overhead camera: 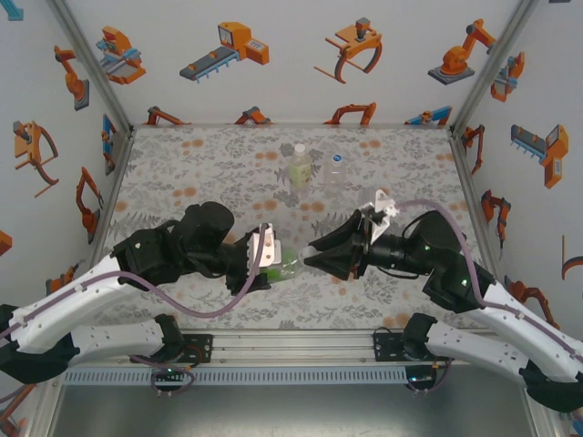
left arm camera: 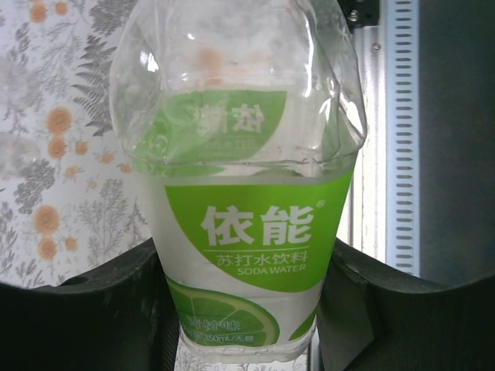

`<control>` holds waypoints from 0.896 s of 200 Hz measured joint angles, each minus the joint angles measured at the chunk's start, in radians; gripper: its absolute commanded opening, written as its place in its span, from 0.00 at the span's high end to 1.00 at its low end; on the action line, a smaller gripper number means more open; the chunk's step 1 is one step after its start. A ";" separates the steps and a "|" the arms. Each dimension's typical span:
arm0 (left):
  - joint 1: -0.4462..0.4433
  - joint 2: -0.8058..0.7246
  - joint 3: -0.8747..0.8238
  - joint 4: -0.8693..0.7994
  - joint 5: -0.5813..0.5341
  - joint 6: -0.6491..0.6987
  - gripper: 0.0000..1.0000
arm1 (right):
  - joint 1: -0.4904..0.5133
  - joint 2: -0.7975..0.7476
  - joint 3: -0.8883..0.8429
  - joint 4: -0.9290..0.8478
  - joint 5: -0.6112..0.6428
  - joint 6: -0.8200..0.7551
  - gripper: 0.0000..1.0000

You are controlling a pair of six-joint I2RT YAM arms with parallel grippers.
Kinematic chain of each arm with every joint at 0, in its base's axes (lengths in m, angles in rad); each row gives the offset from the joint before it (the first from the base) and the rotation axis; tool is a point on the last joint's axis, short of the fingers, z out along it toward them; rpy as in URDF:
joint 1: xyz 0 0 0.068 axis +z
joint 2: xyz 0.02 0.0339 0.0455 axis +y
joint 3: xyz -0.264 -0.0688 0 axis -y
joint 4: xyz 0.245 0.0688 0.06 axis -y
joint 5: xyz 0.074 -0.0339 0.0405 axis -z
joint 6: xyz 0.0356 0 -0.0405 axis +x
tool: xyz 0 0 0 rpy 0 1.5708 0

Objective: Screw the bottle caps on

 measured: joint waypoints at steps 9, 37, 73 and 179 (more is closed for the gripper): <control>0.001 0.005 0.000 0.013 -0.024 -0.008 1.00 | 0.000 0.006 0.011 -0.029 0.064 0.097 1.00; 0.002 0.015 -0.002 0.044 -0.101 -0.030 1.00 | 0.000 0.069 0.105 -0.175 0.228 0.394 1.00; 0.003 0.035 -0.002 0.033 -0.198 -0.042 1.00 | -0.002 0.170 0.213 -0.371 0.352 0.755 1.00; -0.003 0.072 -0.002 0.089 -0.187 -0.042 1.00 | -0.005 0.219 0.293 -0.523 0.381 0.830 0.33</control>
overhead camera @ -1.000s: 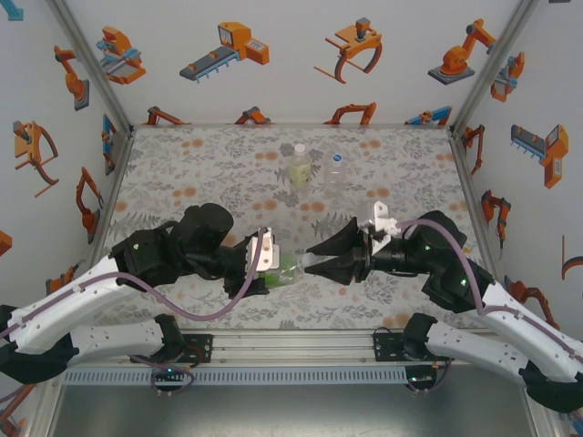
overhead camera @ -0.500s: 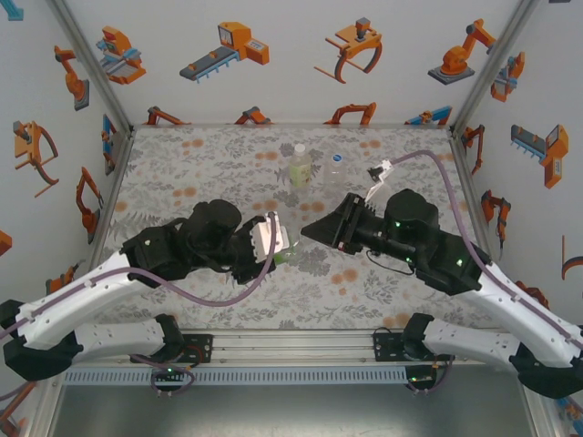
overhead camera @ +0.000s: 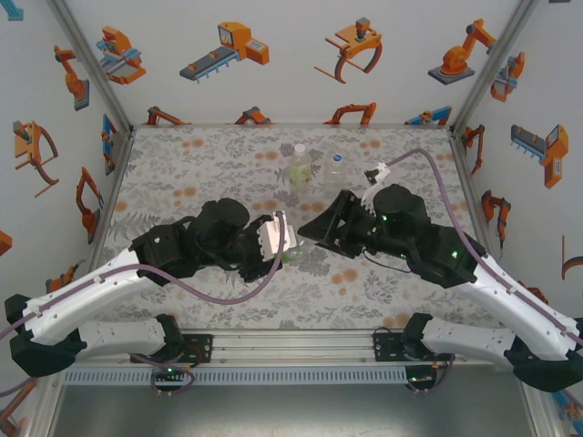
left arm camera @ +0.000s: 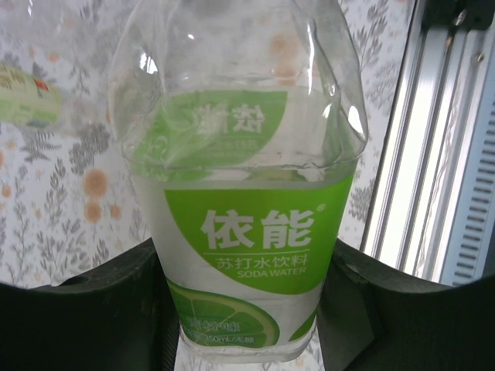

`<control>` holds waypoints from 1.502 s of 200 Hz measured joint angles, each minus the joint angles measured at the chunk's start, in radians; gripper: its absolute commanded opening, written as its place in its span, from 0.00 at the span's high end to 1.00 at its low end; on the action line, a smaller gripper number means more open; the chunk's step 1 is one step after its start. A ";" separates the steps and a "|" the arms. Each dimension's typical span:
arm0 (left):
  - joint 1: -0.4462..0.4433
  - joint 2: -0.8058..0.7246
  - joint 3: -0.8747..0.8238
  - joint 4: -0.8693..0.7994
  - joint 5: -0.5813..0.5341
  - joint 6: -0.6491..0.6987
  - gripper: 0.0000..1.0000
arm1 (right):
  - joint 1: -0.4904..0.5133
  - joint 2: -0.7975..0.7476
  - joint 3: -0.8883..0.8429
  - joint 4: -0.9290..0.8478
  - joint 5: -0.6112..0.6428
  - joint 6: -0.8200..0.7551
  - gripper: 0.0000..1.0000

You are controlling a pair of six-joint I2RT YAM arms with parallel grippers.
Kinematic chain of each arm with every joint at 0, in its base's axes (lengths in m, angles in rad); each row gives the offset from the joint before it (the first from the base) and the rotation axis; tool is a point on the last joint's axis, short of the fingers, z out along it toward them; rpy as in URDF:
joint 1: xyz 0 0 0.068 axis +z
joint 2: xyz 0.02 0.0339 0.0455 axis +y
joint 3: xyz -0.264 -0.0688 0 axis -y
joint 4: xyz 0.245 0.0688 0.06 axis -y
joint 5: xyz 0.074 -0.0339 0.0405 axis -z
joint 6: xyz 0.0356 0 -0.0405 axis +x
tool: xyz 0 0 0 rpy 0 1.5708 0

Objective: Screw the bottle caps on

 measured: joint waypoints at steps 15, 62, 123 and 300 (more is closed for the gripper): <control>0.000 -0.001 0.000 0.023 0.017 0.000 1.00 | 0.000 -0.026 0.000 0.018 0.001 -0.083 0.30; -0.001 -0.001 0.000 0.041 0.087 0.000 1.00 | 0.000 -0.154 -0.024 0.173 -0.025 -0.419 0.30; -0.001 -0.002 0.000 0.039 0.222 0.017 1.00 | 0.000 -0.127 0.061 0.093 -0.268 -1.031 0.34; -0.005 -0.006 0.000 -0.002 0.333 0.029 1.00 | 0.000 -0.004 0.212 -0.201 -0.602 -1.726 0.73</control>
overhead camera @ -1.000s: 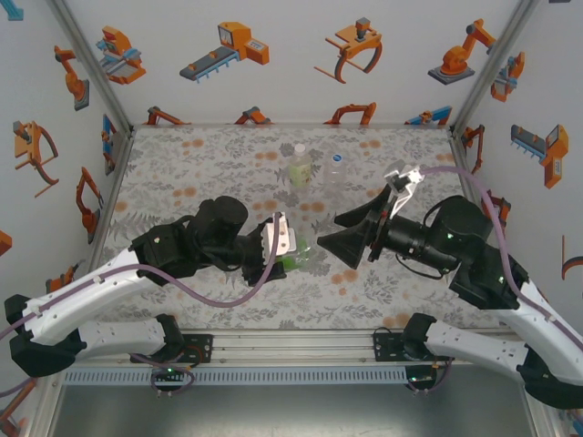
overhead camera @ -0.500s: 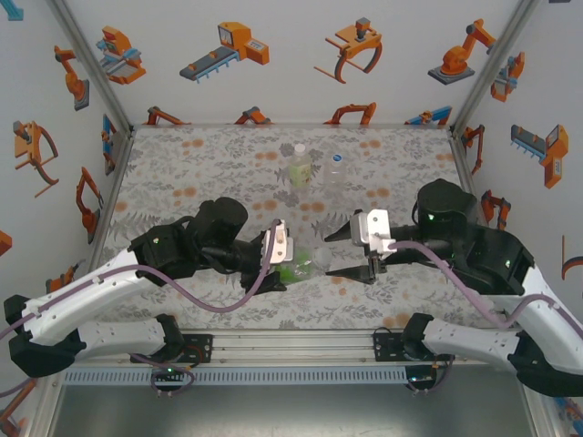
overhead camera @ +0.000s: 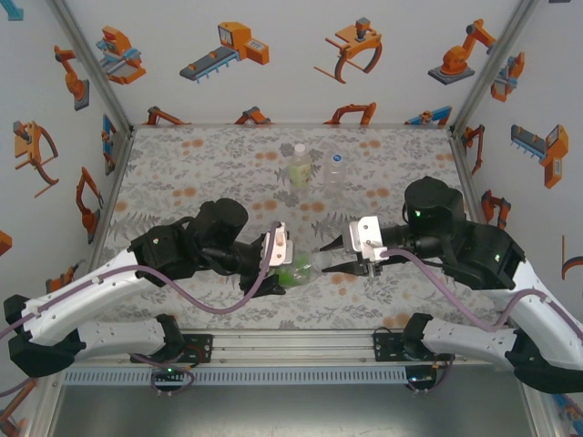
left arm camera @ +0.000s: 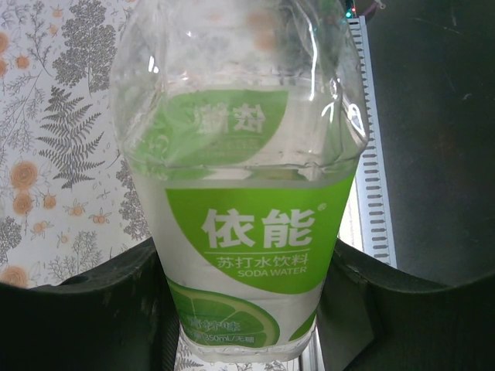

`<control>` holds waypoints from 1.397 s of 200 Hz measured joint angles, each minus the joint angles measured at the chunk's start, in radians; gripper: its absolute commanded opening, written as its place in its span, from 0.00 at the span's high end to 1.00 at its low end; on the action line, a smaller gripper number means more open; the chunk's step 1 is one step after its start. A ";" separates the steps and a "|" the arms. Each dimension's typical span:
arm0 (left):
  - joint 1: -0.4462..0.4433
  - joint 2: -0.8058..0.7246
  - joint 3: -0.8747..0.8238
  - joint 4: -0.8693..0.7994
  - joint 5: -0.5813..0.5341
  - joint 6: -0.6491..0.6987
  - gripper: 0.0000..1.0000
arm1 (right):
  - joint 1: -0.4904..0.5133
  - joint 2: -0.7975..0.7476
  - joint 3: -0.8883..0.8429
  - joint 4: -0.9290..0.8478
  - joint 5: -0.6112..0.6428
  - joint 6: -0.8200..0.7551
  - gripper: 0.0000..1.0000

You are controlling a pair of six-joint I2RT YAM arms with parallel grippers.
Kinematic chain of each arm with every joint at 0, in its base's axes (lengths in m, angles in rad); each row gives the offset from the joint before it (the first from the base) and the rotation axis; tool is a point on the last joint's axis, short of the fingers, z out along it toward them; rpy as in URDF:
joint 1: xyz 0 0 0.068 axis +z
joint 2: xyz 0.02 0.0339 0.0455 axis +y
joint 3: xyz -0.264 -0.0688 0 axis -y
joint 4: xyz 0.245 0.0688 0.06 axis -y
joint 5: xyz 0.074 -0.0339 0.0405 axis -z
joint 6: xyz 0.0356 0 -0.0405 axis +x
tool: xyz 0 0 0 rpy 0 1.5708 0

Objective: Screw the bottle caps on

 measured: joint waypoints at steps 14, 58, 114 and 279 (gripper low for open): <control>0.000 0.000 0.000 -0.006 -0.001 0.000 1.00 | 0.000 -0.002 -0.010 0.009 -0.001 0.009 0.82; 0.000 -0.006 -0.003 -0.032 -0.032 0.000 1.00 | 0.000 -0.038 -0.106 0.132 0.047 0.224 1.00; 0.000 -0.017 -0.014 -0.042 -0.178 -0.006 1.00 | -0.002 -0.081 -0.249 0.324 0.288 0.890 1.00; 0.002 0.045 -0.010 -0.014 -0.336 -0.007 1.00 | -0.002 -0.005 -0.177 0.120 0.624 1.703 0.51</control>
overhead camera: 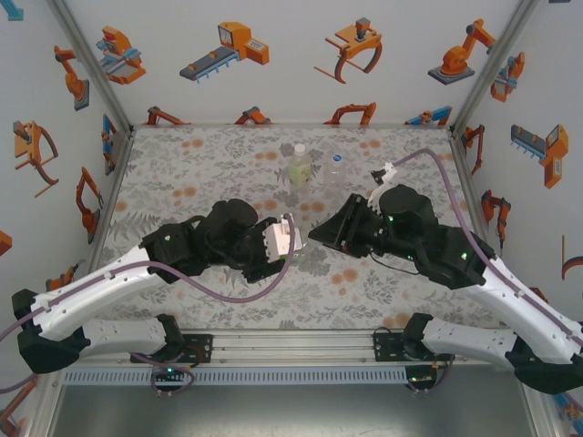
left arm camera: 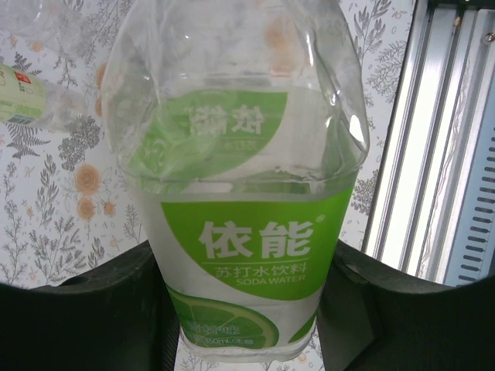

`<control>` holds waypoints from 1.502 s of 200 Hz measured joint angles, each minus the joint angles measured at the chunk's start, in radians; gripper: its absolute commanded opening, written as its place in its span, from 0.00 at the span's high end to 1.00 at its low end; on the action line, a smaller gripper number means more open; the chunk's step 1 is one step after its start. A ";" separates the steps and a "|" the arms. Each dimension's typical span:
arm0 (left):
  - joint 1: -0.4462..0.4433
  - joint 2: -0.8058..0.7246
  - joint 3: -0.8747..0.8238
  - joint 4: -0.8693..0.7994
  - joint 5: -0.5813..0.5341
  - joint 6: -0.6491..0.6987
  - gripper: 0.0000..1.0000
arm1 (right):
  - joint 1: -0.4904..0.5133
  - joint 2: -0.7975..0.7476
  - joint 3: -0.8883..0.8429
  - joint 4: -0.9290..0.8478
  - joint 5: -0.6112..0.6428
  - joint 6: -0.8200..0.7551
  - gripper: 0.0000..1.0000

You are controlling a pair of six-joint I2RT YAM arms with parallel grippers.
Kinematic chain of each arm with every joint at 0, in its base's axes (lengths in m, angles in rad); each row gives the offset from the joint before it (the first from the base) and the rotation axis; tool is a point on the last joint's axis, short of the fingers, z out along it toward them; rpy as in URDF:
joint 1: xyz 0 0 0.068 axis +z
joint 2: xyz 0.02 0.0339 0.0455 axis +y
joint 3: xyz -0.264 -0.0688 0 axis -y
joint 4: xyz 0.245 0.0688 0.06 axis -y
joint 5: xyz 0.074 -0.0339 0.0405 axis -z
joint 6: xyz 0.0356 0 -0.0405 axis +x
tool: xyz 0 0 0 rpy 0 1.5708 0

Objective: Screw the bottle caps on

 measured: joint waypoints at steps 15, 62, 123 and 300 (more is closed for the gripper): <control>-0.001 0.000 0.000 0.003 0.012 0.003 1.00 | 0.000 -0.002 0.010 0.010 -0.002 -0.067 0.47; -0.002 -0.011 0.000 0.010 0.060 0.009 1.00 | 0.000 -0.048 0.043 0.032 -0.003 -0.362 0.44; -0.002 -0.047 0.000 0.017 0.173 0.027 1.00 | 0.000 -0.066 0.123 0.041 -0.186 -0.891 0.43; -0.015 -0.053 0.000 -0.036 0.302 0.031 1.00 | 0.000 0.085 0.287 -0.268 -0.653 -1.696 0.52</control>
